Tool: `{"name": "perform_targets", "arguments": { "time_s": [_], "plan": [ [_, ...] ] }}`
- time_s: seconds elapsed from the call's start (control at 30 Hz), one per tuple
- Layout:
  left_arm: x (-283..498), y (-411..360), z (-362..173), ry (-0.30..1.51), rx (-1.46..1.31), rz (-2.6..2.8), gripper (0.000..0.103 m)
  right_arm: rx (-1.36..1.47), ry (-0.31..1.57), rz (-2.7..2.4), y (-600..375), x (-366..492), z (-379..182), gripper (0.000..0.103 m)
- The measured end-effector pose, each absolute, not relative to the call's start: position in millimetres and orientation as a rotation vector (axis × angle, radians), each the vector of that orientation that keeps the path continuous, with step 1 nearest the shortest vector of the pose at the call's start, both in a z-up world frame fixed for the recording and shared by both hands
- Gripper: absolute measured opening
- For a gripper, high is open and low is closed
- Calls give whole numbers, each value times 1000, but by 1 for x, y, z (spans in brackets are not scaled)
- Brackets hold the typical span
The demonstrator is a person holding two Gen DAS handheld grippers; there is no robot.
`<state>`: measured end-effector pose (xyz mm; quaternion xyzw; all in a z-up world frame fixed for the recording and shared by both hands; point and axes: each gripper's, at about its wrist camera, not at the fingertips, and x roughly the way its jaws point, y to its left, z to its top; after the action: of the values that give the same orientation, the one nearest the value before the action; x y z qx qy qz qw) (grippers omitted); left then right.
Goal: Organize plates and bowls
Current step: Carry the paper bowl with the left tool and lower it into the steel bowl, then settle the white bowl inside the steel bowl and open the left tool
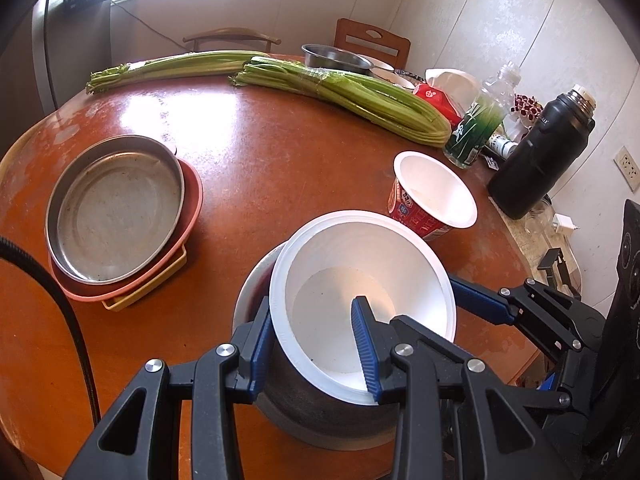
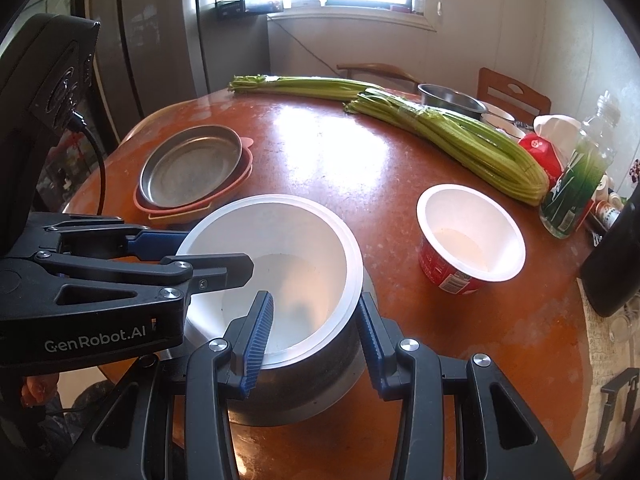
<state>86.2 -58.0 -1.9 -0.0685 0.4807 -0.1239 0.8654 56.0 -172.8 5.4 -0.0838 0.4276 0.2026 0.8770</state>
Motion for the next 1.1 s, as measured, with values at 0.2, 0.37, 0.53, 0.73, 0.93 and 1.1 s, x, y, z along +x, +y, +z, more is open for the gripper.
{"name": "perform_targets", "arguments": {
  "time_s": [0.2, 0.37, 0.53, 0.73, 0.93, 1.1],
  "plan": [
    [88, -59, -7, 1016, -134, -256, 37, -187, 903, 418, -170, 59, 0, 45],
    [90, -59, -10, 1022, -134, -256, 37, -193, 910, 416, -169, 61, -4, 45],
    [92, -56, -13, 1026, -138, -252, 37, -201, 914, 423, -166, 62, -6, 45],
    [92, -54, -15, 1027, -138, -257, 37, -208, 924, 421, -163, 63, -9, 45],
    [93, -54, -17, 1030, -144, -263, 37, -208, 927, 419, -163, 64, -10, 45],
    [93, -54, -17, 1027, -147, -265, 37, -205, 933, 414, -165, 66, -11, 45]
  ]
}}
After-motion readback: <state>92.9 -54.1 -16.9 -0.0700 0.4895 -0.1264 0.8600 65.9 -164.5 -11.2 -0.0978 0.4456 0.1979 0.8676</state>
